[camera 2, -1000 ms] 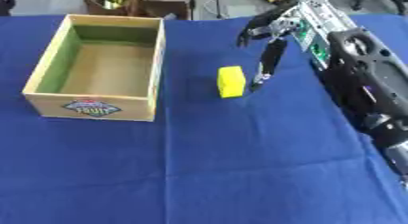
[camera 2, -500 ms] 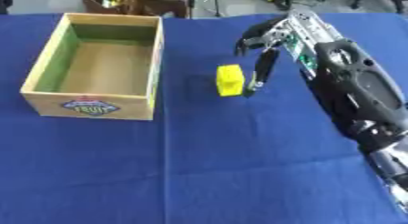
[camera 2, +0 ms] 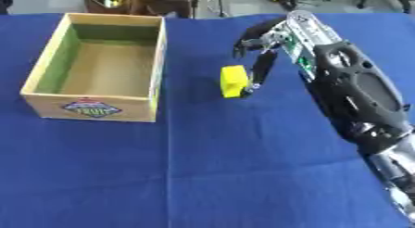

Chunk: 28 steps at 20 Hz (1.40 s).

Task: Pick up objects on the table and place them in the box.

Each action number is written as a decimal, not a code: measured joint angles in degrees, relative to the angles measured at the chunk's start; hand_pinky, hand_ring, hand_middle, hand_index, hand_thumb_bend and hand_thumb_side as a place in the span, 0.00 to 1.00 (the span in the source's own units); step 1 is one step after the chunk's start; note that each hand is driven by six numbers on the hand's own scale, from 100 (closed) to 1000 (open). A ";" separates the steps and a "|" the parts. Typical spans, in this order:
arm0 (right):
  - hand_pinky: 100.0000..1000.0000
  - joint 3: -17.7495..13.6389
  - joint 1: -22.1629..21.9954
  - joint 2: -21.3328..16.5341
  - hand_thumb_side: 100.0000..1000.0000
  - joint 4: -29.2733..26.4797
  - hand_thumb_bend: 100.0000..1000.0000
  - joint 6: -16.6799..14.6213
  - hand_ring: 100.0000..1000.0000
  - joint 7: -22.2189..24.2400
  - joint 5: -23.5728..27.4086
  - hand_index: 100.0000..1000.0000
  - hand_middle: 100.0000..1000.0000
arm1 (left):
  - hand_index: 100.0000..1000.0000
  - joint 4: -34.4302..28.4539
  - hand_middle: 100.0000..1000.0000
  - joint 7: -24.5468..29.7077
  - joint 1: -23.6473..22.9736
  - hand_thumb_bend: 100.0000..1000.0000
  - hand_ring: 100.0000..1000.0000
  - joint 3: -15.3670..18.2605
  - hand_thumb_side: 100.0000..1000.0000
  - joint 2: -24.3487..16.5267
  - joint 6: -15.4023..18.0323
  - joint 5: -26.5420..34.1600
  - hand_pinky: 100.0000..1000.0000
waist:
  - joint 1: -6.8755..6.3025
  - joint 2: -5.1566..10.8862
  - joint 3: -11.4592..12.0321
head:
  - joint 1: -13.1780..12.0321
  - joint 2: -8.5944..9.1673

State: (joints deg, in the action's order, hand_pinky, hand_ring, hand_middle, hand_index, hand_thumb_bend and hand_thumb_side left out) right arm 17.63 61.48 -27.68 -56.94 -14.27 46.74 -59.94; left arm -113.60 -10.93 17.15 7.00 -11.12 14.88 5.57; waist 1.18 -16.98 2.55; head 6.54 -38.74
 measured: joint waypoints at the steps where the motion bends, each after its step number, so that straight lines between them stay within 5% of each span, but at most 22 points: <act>1: 0.82 0.01 0.00 0.22 0.45 0.00 0.60 0.02 0.89 -0.03 0.00 0.91 0.77 | 0.75 0.00 0.61 0.01 0.00 0.00 0.53 -0.01 1.00 0.00 -0.01 0.00 0.43 | 0.00 0.00 -0.01 | 0.00 0.00; 28: 0.79 0.22 -0.55 1.25 0.43 0.68 0.49 -0.36 0.86 -1.41 -1.58 0.81 0.60 | 0.74 0.00 0.60 0.29 0.41 0.00 0.53 -0.04 1.00 0.04 -0.23 0.26 0.43 | -0.16 -0.42 0.36 | 0.16 0.02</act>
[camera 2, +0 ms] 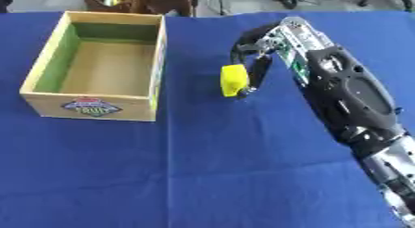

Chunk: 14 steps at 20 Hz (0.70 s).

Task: Pick up objects on the table and place them in the box.

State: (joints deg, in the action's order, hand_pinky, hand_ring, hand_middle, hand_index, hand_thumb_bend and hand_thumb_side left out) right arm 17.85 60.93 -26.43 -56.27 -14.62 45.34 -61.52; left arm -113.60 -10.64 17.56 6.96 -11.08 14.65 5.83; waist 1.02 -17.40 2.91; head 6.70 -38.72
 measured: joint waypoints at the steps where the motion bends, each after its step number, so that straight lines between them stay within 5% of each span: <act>1: 0.78 0.01 -0.02 0.00 0.42 0.00 0.46 0.10 0.85 -0.10 0.05 0.78 0.57 | 0.74 0.00 0.60 0.01 0.00 0.00 0.53 -0.01 1.00 0.01 0.00 0.00 0.43 | -0.02 -0.02 0.01 | 0.02 0.00; 8: 0.77 0.16 -0.46 0.01 0.41 -0.01 0.36 0.56 0.83 -1.16 0.05 0.72 0.50 | 0.74 0.00 0.60 0.21 0.00 0.00 0.53 -0.29 1.00 0.04 -0.03 0.00 0.43 | -0.23 -0.36 0.18 | 0.25 0.01; 14: 0.76 0.17 -0.43 0.01 0.42 -0.17 0.18 0.55 0.82 -1.98 0.23 0.69 0.47 | 0.74 0.00 0.60 0.38 0.00 0.00 0.53 -0.33 1.00 0.05 -0.13 0.05 0.42 | -0.27 -0.47 0.26 | 0.30 0.01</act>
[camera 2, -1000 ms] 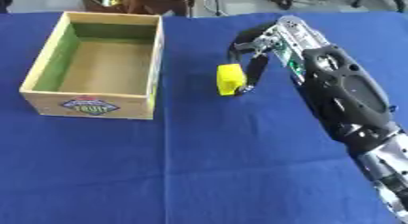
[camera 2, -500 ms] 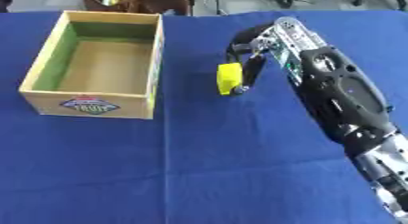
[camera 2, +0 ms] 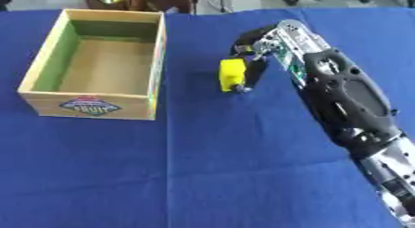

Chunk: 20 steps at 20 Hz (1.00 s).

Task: Pick up objects on the table and place them in the box.

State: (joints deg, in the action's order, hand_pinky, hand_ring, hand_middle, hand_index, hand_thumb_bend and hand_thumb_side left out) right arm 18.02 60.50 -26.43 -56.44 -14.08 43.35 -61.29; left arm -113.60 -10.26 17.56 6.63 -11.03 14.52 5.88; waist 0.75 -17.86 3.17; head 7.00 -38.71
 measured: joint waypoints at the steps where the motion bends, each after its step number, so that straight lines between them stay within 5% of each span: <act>1: 0.75 0.01 0.01 0.00 0.42 -0.15 0.13 -0.03 0.81 -0.05 0.07 0.68 0.47 | 0.74 0.00 0.60 0.00 0.00 0.00 0.53 0.00 1.00 0.00 0.00 0.04 0.42 | -0.01 0.00 0.00 | 0.06 0.00; 5: 0.74 0.03 0.11 -0.01 0.45 -0.57 0.01 -0.03 0.80 -0.20 0.37 0.64 0.45 | 0.74 0.00 0.60 0.02 0.00 0.00 0.53 0.00 1.00 0.00 -0.01 0.11 0.42 | 0.00 0.00 0.03 | 0.15 0.01; 20: 0.69 0.32 1.16 -0.98 0.49 -3.64 0.00 1.21 0.73 -3.84 3.30 0.44 0.37 | 0.74 0.00 0.61 0.31 0.00 0.00 0.53 -0.01 1.00 0.01 -0.30 0.12 0.42 | 0.07 0.00 0.08 | 0.15 0.30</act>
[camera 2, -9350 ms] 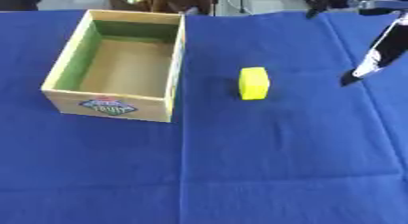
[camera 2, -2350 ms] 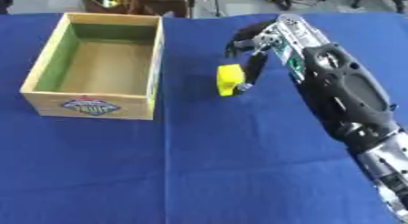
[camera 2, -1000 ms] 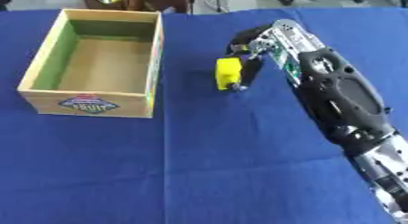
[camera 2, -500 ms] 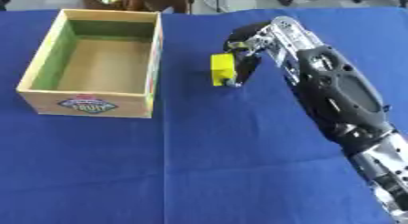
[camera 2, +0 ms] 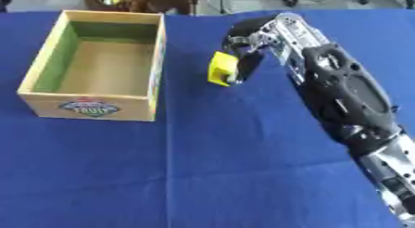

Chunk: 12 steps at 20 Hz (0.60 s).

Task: Pick up objects on the table and place them in the box.

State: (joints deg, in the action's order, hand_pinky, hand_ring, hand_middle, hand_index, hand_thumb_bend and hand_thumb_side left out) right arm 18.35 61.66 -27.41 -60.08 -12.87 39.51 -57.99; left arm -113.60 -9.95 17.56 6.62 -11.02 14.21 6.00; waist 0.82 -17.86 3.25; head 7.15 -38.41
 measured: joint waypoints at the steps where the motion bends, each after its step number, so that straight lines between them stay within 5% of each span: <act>1: 0.69 0.00 0.17 -0.20 0.49 -0.33 0.00 0.20 0.73 -0.23 0.25 0.44 0.37 | 0.74 0.00 0.61 0.03 0.00 0.00 0.53 0.00 1.00 0.00 -0.03 0.00 0.42 | -0.01 0.00 0.00 | 0.00 0.05; 12: 0.66 -0.02 2.70 -1.58 0.54 -2.24 0.00 1.83 0.71 -2.98 1.92 0.39 0.33 | 0.74 0.00 0.61 0.23 0.00 0.00 0.53 -0.12 1.00 0.00 -0.14 0.00 0.42 | -0.02 -0.03 0.33 | 0.04 0.29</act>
State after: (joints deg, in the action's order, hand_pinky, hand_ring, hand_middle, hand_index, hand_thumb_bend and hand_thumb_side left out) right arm 18.33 64.37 -28.99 -62.32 -11.04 36.53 -56.07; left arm -113.60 -9.72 17.56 6.49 -11.02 14.08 6.00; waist 0.80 -17.89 3.58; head 7.18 -38.12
